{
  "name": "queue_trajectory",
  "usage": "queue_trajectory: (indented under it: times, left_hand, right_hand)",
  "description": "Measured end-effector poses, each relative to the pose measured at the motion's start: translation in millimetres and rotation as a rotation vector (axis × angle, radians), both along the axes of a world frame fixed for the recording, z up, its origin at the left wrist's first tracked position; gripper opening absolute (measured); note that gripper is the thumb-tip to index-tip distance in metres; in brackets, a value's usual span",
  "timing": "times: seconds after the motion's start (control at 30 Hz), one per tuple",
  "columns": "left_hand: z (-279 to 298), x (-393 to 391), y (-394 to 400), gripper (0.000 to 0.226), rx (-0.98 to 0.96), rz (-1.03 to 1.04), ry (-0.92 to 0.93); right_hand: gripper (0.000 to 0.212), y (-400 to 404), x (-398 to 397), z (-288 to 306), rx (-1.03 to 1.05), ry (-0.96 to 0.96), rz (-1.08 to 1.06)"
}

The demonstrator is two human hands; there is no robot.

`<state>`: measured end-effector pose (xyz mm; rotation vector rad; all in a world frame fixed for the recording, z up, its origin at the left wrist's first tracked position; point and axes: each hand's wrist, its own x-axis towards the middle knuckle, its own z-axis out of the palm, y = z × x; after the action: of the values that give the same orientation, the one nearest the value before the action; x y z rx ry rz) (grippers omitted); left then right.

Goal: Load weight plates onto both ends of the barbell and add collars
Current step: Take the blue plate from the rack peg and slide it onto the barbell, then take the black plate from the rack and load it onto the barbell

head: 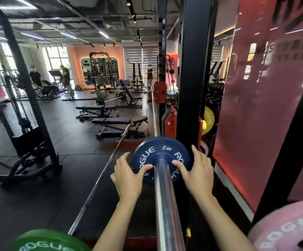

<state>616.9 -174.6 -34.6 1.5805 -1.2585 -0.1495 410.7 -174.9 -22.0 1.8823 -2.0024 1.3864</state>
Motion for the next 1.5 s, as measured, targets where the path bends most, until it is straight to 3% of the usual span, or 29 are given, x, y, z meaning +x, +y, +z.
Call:
queue_trajectory:
  times: [0.23,0.57,0.77,1.03,1.27,1.5]
  left_hand:
    - [-12.5,-7.3,-8.5,0.072,-0.17,0.006,0.072]
    - [1.8,6.4,17.9,0.083,-0.087,0.075,-0.141]
    - [1.3,0.5,73.7,0.078,-0.099,0.144,-0.184]
    - [-21.5,-3.5,166.4,0.067,-0.057,0.135,-0.199]
    - [-15.0,12.0,250.3,0.06,-0.027,0.183,-0.321]
    - [-2.4,18.9,334.8,0.06,-0.05,0.133,-0.295]
  right_hand:
    - [0.076,-12.1,7.0,-14.4,-0.081,-0.048,-0.013]
    - [0.069,20.5,-7.6,4.4,-0.035,0.071,0.032]
    - [0.065,73.5,-19.9,3.1,-0.055,0.078,0.083]
    - [0.06,147.5,-34.7,-33.4,0.031,-0.134,0.172]
    - [0.057,220.4,-21.4,-32.0,0.005,-0.122,0.19]
    - [0.056,301.6,-14.9,-13.4,-0.017,-0.075,0.175]
